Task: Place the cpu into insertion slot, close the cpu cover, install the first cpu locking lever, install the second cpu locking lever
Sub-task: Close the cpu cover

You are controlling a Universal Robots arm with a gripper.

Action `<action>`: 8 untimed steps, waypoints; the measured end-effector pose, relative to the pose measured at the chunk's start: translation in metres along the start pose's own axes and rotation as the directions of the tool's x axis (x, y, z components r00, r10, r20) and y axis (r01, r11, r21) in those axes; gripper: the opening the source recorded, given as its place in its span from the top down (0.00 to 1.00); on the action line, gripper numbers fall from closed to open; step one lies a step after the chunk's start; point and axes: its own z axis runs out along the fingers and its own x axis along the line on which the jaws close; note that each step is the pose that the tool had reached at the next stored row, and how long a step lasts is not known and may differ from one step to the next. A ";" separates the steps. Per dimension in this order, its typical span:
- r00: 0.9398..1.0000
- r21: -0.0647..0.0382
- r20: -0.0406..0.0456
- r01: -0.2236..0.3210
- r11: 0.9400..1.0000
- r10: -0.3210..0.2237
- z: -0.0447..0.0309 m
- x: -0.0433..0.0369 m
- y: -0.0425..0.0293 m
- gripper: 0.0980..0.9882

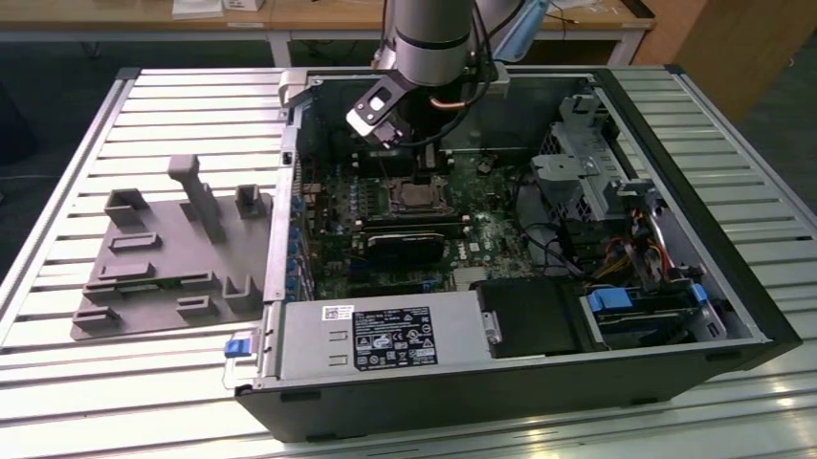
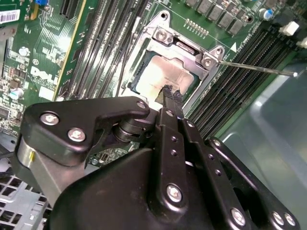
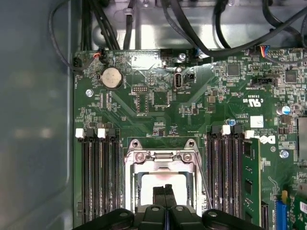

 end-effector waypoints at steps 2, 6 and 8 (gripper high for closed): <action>1.000 0.001 0.003 0.029 1.000 -0.029 0.0000 0.0000 0.0000 1.00; 0.995 0.002 0.008 0.095 0.995 -0.095 0.0000 0.0000 -0.0001 1.00; 0.992 0.003 0.010 0.128 0.992 -0.128 0.0000 0.0000 -0.0001 1.00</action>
